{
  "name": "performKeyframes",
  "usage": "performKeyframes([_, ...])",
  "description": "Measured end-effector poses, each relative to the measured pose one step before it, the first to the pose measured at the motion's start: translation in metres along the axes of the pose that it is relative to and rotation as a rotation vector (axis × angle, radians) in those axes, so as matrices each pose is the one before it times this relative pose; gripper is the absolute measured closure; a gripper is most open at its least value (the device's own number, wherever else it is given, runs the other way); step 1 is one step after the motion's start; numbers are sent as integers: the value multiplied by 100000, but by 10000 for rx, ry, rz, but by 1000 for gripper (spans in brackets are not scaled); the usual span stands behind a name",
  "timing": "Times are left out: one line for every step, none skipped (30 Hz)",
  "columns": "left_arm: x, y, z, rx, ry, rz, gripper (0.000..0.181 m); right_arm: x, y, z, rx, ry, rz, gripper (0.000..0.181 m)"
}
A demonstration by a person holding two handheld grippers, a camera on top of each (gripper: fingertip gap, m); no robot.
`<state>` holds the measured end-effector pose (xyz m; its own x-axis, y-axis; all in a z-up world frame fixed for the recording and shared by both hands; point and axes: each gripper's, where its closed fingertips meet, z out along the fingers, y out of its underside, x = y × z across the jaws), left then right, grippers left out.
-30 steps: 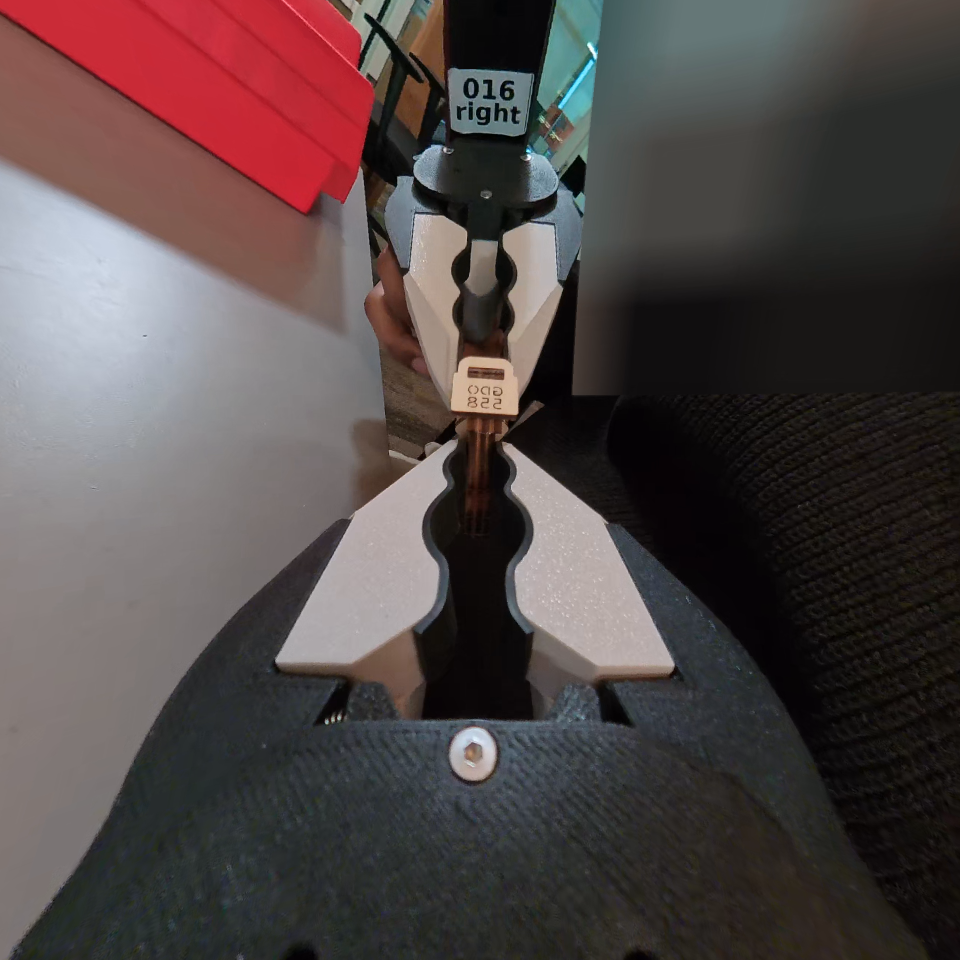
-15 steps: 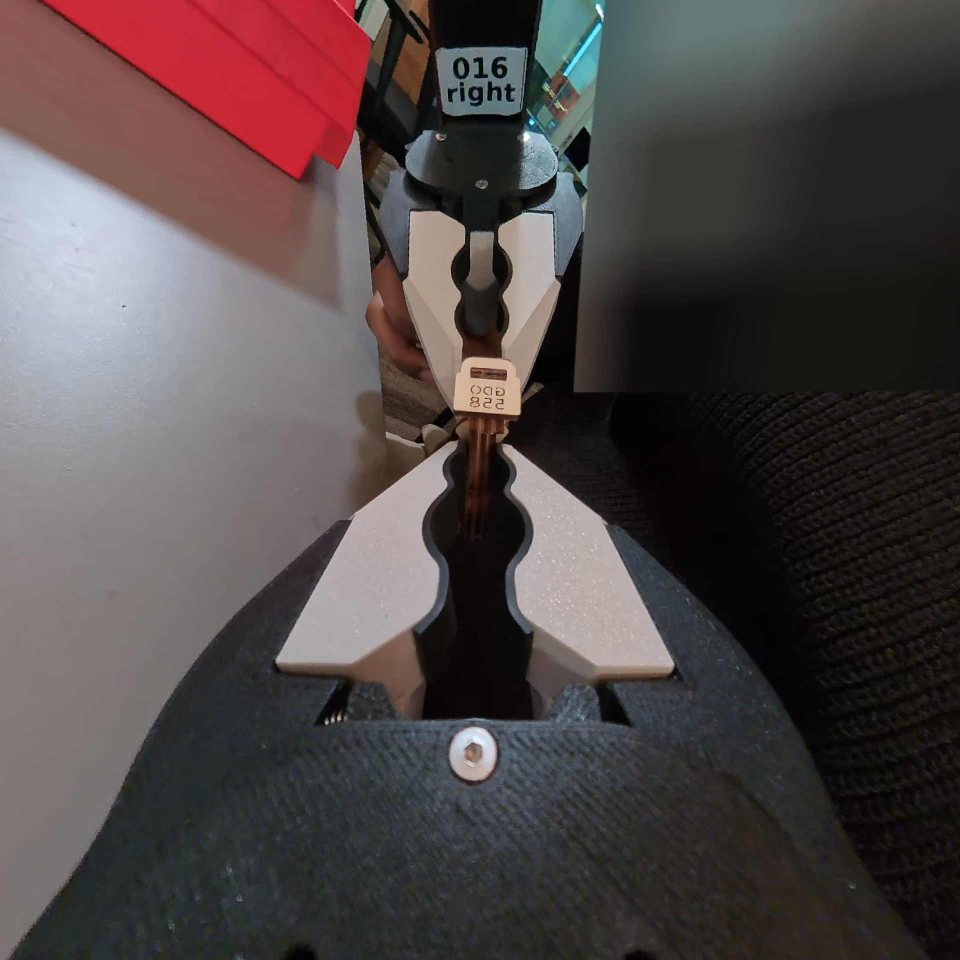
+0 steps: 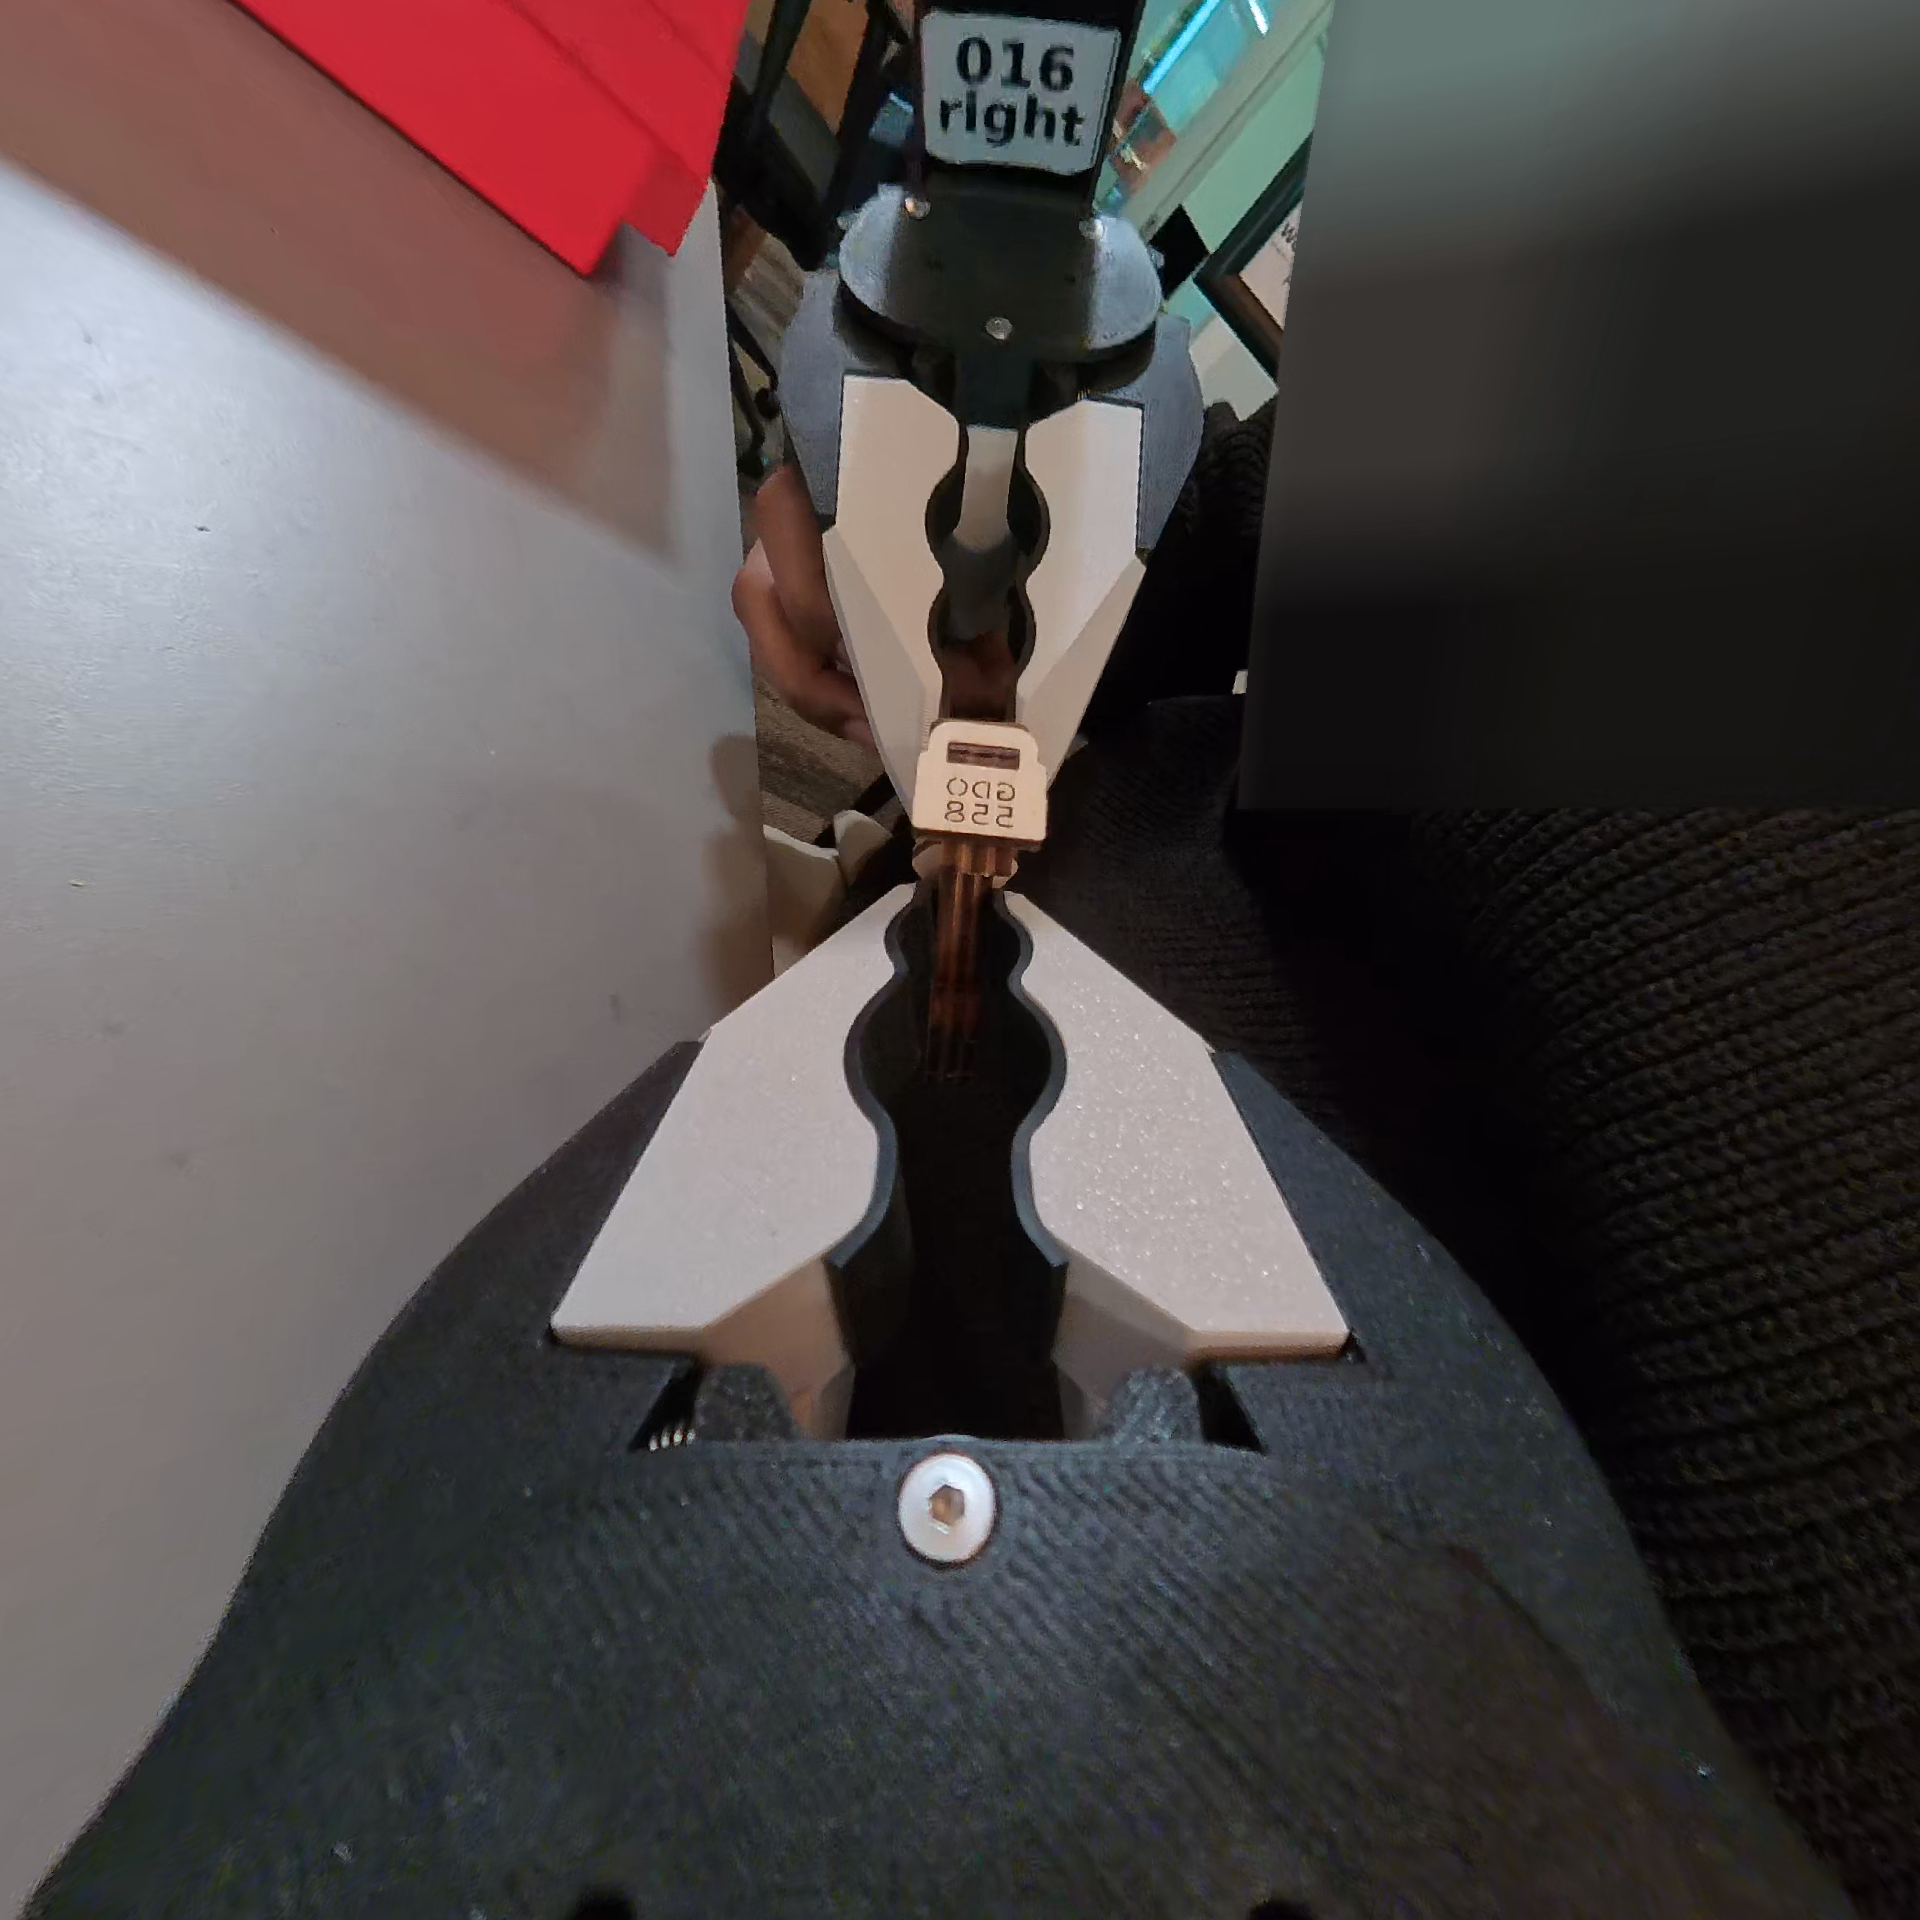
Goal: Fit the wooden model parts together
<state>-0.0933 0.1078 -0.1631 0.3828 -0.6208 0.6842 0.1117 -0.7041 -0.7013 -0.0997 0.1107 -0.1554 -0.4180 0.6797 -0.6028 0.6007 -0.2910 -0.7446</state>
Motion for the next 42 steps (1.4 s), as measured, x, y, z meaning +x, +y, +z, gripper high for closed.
performKeyframes([41,268,97,-158,-17,65,176,-78,264,82,-167,-31,-46,173])
performKeyframes([-24,253,95,-165,-73,81,176,-44,270,76,-162,3,-70,173])
performKeyframes([70,114,67,-78,-2,68,176,-55,153,34,-91,-16,-49,173])
performKeyframes([17,-116,-51,86,60,-83,177,-19,-71,-24,53,-18,31,173])
performKeyframes([-49,-213,-124,156,38,-106,176,50,-191,-25,147,-1,68,173])
performKeyframes([97,1,-24,-3,80,-14,177,-35,-74,1,68,-47,69,173])
performKeyframes([1,173,96,-100,-53,56,177,-41,138,32,-70,-44,8,173])
performKeyframes([19,254,134,-147,-26,17,177,-46,263,51,-140,-27,-45,173])
performKeyframes([50,244,109,-149,8,17,177,-58,254,78,-122,-28,-23,173])
performKeyframes([-53,91,45,-46,-68,39,177,-5,146,41,-39,1,-10,173])
performKeyframes([35,33,26,-27,24,-8,176,-13,52,20,15,-14,23,173])
performKeyframes([27,86,19,-46,41,-24,177,-22,64,44,8,-28,53,173])
performKeyframes([-83,122,68,-79,-63,11,177,30,126,42,-36,-6,24,173])
performKeyframes([4,162,102,-109,-57,77,177,-7,179,52,-72,-25,9,174])
performKeyframes([17,212,116,-139,-3,12,176,-25,174,63,-67,-28,18,174])
performKeyframes([-99,62,54,-39,-77,5,176,40,57,31,5,25,4,174])
performKeyframes([6,-97,-36,69,8,-2,176,21,-110,-12,92,19,10,174])
performKeyframes([46,-71,-37,38,80,-56,177,-12,-154,-1,110,-6,38,174])
performKeyframes([-57,150,106,-100,-70,39,177,2,60,60,-31,9,-23,174])
performKeyframes([15,362,268,-252,-101,153,177,-22,342,87,-216,0,-93,174])
performKeyframes([-62,331,257,-226,-130,97,176,-2,354,85,-226,26,-104,173])
performKeyframes([-77,23,33,-13,-67,16,176,27,110,25,-69,62,-95,173])
performKeyframes([23,-204,-132,149,54,-49,176,18,-151,-61,90,40,-15,173])
performKeyframes([-71,-264,-142,185,-24,-35,176,44,-229,-75,128,31,29,173])
performKeyframes([13,-6,12,4,-13,29,176,22,-37,-24,20,5,3,173])
performKeyframes([-30,256,157,-172,-84,96,177,-9,217,64,-130,-1,-36,173])
performKeyframes([-38,261,177,-181,-78,74,176,-1,312,84,-171,2,-55,173])
performKeyframes([65,162,112,-119,44,7,177,-43,202,58,-111,-37,-20,173])
performKeyframes([37,23,4,-32,93,-82,176,-40,57,20,-19,-50,20,173])
performKeyframes([-13,-120,-59,81,27,-50,176,17,-87,-56,53,-41,44,173])
performKeyframes([-44,-227,-108,155,-22,-3,176,54,-211,-125,90,-40,56,173])
performKeyframes([-99,-383,-177,243,-28,-56,176,129,-383,-209,141,-20,40,173])
performKeyframes([-136,-756,-343,458,-31,-52,175,185,-732,-349,328,1,69,172])
performKeyframes([42,-1137,-476,624,86,-71,175,157,-1040,-472,491,-20,220,152])
performKeyframes([51,-855,-366,346,46,-40,175,-41,-891,-514,376,-140,249,138])
performKeyframes([-247,-557,-310,210,-234,144,175,57,-694,-508,289,-71,104,135])
performKeyframes([-130,-345,-284,164,-115,73,175,414,-695,-516,372,160,10,132])
performKeyframes([-10,-276,-253,201,44,-111,175,451,-562,-409,319,166,31,132])
performKeyframes([-111,-409,-258,327,4,-149,175,302,-327,-207,178,59,99,132])
performKeyframes([7,-457,-241,329,108,-145,175,214,-147,10,103,27,102,133])
performKeyframes([110,-655,-247,409,126,-66,175,100,36,168,30,12,29,133])
performKeyframes([-8,-750,-252,455,6,26,175,-96,217,293,-59,-33,-67,134])
